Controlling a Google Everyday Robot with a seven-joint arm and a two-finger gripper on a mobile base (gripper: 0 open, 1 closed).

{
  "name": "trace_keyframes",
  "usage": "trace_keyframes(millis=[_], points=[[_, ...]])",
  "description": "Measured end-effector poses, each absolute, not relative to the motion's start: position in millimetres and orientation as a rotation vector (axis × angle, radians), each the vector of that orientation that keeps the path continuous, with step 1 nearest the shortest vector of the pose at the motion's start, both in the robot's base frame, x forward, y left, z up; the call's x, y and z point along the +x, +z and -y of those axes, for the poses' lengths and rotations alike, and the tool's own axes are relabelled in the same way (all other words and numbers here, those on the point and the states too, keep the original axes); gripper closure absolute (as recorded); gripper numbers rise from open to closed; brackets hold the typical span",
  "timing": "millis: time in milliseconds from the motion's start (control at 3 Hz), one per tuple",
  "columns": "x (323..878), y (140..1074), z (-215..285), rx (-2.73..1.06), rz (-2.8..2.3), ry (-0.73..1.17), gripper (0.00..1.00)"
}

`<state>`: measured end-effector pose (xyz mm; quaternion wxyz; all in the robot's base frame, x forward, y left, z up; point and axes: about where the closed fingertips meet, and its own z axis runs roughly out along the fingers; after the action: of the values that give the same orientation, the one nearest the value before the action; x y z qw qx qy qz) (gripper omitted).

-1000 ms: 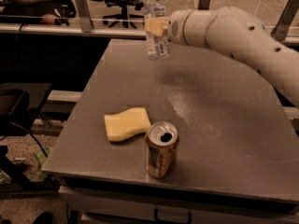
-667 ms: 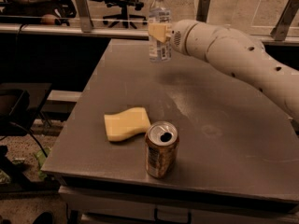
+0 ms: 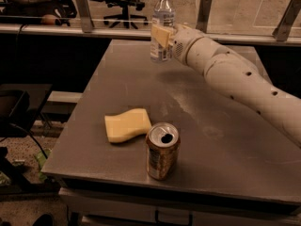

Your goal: Place blue plastic bottle upright

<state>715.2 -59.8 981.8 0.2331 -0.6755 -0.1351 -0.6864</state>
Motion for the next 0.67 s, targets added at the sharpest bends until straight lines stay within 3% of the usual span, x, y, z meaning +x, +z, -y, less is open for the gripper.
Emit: trace_keyframes(millis=[667], points=[[709.4,965.5,58.2,-1.796,0.391,-1.921,1.0]])
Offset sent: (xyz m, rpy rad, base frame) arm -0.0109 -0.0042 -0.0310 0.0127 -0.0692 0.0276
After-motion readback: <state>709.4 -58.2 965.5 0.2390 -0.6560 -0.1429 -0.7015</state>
